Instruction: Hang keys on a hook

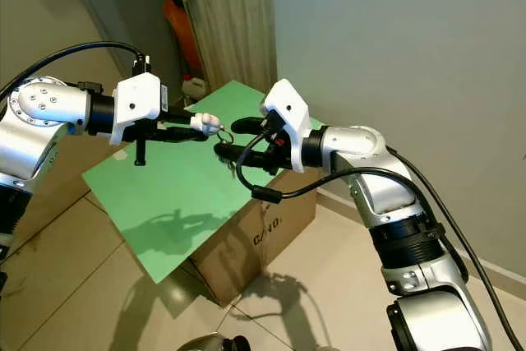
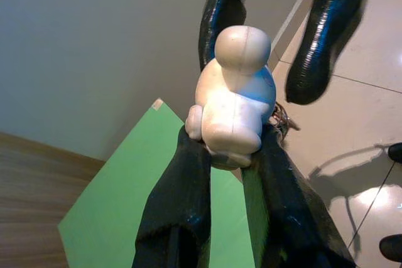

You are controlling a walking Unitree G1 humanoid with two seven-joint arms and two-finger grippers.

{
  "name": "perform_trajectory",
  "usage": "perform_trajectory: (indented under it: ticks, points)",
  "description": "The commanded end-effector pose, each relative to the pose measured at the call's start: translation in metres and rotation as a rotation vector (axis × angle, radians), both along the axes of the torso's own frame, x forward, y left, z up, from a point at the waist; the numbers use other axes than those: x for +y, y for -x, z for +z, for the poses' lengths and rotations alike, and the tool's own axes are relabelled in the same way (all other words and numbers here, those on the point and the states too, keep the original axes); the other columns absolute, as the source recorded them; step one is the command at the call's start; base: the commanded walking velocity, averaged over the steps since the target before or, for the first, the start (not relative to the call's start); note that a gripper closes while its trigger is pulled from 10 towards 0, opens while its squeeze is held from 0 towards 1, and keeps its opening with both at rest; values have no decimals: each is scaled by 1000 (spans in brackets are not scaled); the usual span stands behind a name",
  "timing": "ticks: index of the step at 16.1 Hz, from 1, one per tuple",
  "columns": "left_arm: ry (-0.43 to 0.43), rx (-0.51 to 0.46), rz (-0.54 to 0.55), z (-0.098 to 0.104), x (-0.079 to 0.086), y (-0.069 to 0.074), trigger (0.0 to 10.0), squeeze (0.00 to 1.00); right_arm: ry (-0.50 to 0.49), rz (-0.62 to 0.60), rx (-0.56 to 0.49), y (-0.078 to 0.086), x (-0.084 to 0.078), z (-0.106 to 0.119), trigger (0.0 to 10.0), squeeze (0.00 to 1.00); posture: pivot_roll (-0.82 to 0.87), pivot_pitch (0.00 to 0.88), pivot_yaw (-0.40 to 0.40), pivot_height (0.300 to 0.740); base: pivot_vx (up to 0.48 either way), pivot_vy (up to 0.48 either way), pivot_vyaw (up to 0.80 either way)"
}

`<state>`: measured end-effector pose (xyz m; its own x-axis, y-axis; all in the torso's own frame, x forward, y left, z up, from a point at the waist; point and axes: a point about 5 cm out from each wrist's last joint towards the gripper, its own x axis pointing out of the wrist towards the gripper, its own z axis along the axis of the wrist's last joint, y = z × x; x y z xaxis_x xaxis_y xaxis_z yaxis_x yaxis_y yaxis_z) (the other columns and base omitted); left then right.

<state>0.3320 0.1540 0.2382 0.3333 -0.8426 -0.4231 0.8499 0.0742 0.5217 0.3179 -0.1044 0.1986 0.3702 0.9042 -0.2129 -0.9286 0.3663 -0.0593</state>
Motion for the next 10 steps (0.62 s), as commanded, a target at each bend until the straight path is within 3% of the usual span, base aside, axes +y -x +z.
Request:
perform_trajectory:
  ticks: [1,10]
  points:
    - [8,-18,20,9,5,-3,0,0,3,20,-36,1,4,6,0,0,-221,0,155,740,0,0,0]
    - [7,-26,27,10,6,-4,0,0,1,19,-42,-1,2,8,0,0,-222,0,152,740,0,0,0]
